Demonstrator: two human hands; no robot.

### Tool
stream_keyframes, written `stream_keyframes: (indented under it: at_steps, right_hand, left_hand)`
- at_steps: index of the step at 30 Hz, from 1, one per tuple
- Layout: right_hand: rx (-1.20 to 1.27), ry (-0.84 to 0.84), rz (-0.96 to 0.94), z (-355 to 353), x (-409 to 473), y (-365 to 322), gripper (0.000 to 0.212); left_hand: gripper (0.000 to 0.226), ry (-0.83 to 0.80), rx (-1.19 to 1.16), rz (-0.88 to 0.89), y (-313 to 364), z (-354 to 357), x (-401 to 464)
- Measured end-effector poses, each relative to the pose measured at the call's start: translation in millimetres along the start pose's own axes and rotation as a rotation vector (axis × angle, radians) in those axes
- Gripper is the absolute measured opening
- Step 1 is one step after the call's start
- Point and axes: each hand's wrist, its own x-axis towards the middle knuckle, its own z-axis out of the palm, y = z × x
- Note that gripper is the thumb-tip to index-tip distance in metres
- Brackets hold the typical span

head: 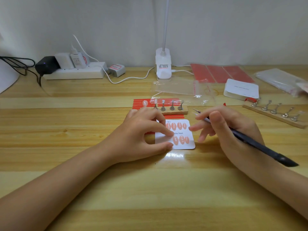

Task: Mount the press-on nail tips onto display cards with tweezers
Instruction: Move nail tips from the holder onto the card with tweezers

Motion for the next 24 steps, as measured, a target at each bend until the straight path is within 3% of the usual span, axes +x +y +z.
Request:
stream_keyframes:
  at_steps: [4, 9, 24]
  right_hand:
    - [-0.194, -0.131, 0.021, 6.5, 1.3, 3.6, 0.013]
    - [-0.166, -0.304, 0.079, 7.4, 2.5, 5.1, 0.026]
    - [-0.151, -0.303, 0.096, 8.7, 3.8, 3.3, 0.022]
  left_hand:
    - [0.031, -0.008, 0.009, 0.014, 1.7, 0.7, 0.0]
    - [0.031, -0.030, 0.037, 0.035, 2.8, 0.6, 1.1]
    - [0.038, -0.043, -0.066, 0.029, 0.2, 0.8, 3.6]
